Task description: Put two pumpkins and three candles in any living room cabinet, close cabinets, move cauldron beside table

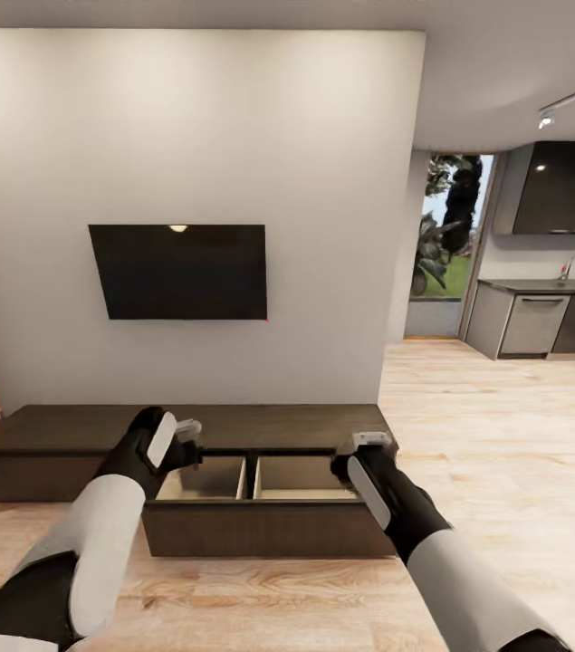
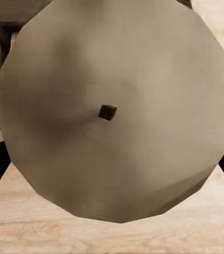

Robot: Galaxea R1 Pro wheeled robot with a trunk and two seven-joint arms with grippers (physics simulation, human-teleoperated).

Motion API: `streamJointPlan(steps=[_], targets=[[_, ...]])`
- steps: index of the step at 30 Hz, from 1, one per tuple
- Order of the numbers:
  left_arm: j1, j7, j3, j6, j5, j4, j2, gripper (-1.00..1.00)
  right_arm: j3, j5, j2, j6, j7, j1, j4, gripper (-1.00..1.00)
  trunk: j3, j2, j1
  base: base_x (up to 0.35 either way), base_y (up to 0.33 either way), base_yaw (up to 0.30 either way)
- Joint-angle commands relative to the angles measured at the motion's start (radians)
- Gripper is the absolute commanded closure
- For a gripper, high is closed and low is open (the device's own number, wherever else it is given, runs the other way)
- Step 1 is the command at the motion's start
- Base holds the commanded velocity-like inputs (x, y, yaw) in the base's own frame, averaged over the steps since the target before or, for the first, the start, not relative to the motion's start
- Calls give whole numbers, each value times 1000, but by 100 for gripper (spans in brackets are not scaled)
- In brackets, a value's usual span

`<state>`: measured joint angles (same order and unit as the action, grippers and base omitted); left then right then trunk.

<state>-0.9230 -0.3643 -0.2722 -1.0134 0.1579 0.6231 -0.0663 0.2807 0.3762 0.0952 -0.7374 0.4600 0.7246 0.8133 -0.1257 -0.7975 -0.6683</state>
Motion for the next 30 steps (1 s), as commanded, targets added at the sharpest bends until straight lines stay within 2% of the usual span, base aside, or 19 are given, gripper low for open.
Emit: streamJointPlan(steps=[1,3,8,9,10,13,19,25,30], targets=[[-10,-9,-8,-2,17,-8,-3,-100,3,12,-1,6,9,2,-8,100,-2,-2,0,0,0,0],[-29,-6,-16,-2,41,-26,-8,-100,2,46,-3,43,7,2,-40,100,-2,-2,0,0,0,0],[-39,-5,-19,28,55,-36,-10,-100,2,81,-8,103,-3,1,-100,100,-2,-2,0,0,0,0],[-40,-5,-19,40,56,-38,-10,-100,3,83,-9,107,-3,1,-105,100,-2,-2,0,13,0,0],[-41,-5,-19,80,57,-41,-11,-100,3,86,-12,115,-5,1,-115,100,-2,-2,0,131,0,0],[-42,-4,-19,116,58,-55,-17,-100,3,90,-23,121,-6,1,-123,100,-2,-2,0,220,0,0],[-42,-9,-19,135,57,-68,-41,-100,2,93,-33,124,-23,1,-126,100,-2,-2,0,304,0,0],[-42,-9,-19,138,56,-74,-44,-100,2,94,-38,124,-29,1,-131,100,-2,-2,0,326,0,0],[-42,-7,-18,141,56,-92,-46,-100,2,96,-36,124,-29,1,-186,100,-2,-2,0,327,0,0]])
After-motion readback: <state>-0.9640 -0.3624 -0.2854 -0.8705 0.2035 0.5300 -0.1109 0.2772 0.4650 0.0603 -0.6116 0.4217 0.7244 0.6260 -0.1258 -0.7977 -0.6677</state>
